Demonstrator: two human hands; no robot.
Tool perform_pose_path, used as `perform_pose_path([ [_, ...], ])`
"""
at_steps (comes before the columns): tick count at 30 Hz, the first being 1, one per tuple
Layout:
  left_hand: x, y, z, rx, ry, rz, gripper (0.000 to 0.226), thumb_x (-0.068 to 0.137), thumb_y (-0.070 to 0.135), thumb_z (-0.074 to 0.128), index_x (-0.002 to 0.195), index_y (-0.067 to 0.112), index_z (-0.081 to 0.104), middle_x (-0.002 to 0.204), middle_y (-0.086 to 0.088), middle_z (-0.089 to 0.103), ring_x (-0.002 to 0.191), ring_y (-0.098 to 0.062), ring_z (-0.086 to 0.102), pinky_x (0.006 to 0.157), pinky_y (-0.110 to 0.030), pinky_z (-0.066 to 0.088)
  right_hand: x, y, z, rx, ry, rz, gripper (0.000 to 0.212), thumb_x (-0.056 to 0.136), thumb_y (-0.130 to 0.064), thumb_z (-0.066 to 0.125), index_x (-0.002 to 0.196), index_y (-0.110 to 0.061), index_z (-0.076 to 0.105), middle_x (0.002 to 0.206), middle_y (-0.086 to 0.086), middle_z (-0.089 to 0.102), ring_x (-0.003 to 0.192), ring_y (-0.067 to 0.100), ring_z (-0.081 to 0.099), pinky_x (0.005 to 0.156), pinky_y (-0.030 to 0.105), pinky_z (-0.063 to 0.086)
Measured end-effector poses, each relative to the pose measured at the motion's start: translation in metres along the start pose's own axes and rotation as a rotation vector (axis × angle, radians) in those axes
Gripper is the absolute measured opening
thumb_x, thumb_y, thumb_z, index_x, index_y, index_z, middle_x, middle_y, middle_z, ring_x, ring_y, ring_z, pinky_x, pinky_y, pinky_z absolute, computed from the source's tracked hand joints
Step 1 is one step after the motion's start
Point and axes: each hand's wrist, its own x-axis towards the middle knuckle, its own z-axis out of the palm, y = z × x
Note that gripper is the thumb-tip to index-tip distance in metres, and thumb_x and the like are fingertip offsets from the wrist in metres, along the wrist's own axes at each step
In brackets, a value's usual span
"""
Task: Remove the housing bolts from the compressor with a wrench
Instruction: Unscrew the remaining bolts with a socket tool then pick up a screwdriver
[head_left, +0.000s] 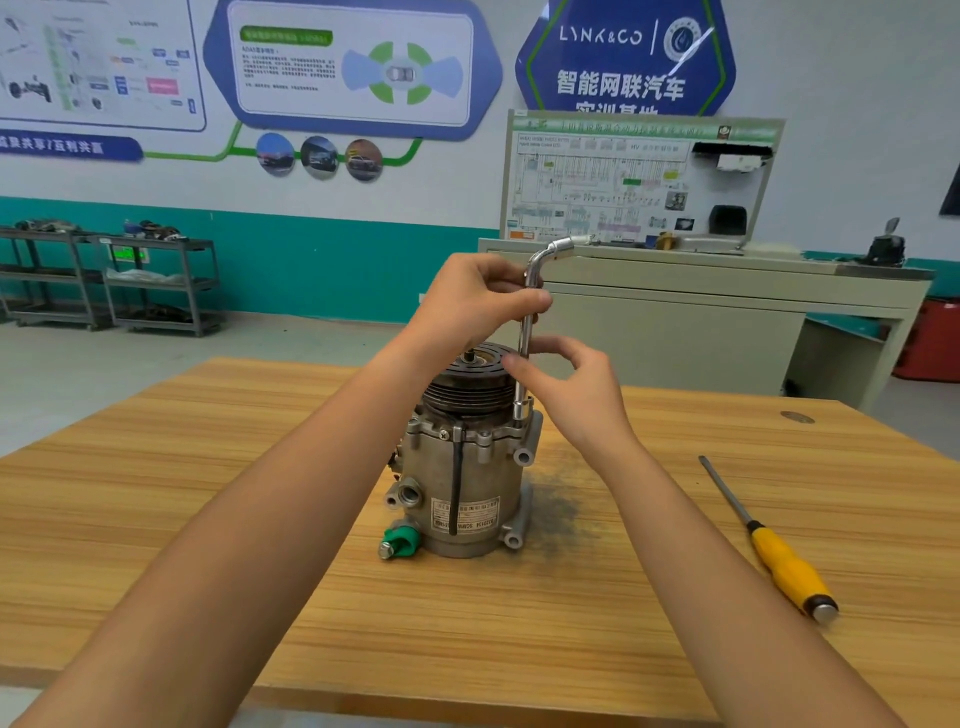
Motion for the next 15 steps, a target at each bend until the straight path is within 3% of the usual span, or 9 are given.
perform_pose_path([
  [3, 0.000, -0.002, 0.002, 0.019, 0.036, 0.036, 0.010, 0.080, 0.019, 0.073, 0.081, 0.025, 0.065, 0.071, 0.016, 0.067, 0.068, 0.012, 0.062, 0.062, -0.004, 0.045, -0.001, 0.001, 0.001, -0.026, 0.057, -0.014, 0.014, 0.077, -0.031, 0.072, 0.072, -0.026, 0.059, 0.095, -0.015, 0.059, 0.096, 0.002, 0.048, 0.080, 0.021, 0.030],
  [7, -0.006, -0.002, -0.009, -0.080, -0.196, -0.028, 0.018, 0.093, 0.014, 0.056, 0.098, 0.030, 0.063, 0.089, 0.019, 0.071, 0.092, 0.003, 0.065, 0.082, -0.020, 0.048, 0.002, 0.002, -0.005, 0.056, -0.005, -0.042, 0.013, 0.080, -0.023, 0.069, 0.070, -0.025, 0.062, 0.095, -0.023, 0.057, 0.091, -0.011, 0.050, 0.072, 0.002, 0.031],
  [10, -0.006, -0.004, -0.012, -0.125, -0.186, -0.037, 0.022, 0.090, 0.007, 0.058, 0.098, 0.028, 0.060, 0.086, 0.015, 0.072, 0.092, -0.001, 0.066, 0.085, -0.024, 0.052, 0.004, 0.001, -0.008, 0.105, -0.137, -0.031, 0.003, 0.086, -0.019, 0.063, 0.084, -0.020, 0.066, 0.100, -0.024, 0.055, 0.086, -0.023, 0.049, 0.065, -0.007, 0.032],
  [12, -0.005, -0.003, -0.012, -0.134, -0.136, -0.060, 0.022, 0.087, 0.009, 0.064, 0.095, 0.028, 0.059, 0.089, 0.013, 0.070, 0.089, -0.001, 0.065, 0.084, -0.024, 0.052, 0.004, 0.000, -0.006, 0.097, -0.167, -0.019, 0.010, 0.087, -0.024, 0.061, 0.096, -0.022, 0.065, 0.101, -0.025, 0.055, 0.085, -0.024, 0.048, 0.067, -0.004, 0.034],
  [15, -0.004, -0.003, -0.007, -0.080, -0.101, -0.055, 0.016, 0.086, 0.013, 0.065, 0.089, 0.029, 0.062, 0.086, 0.012, 0.066, 0.080, 0.003, 0.062, 0.079, -0.020, 0.051, 0.000, 0.001, 0.000, 0.011, -0.091, -0.018, 0.018, 0.082, -0.034, 0.067, 0.097, -0.025, 0.064, 0.101, -0.019, 0.057, 0.093, -0.009, 0.047, 0.076, 0.012, 0.031],
])
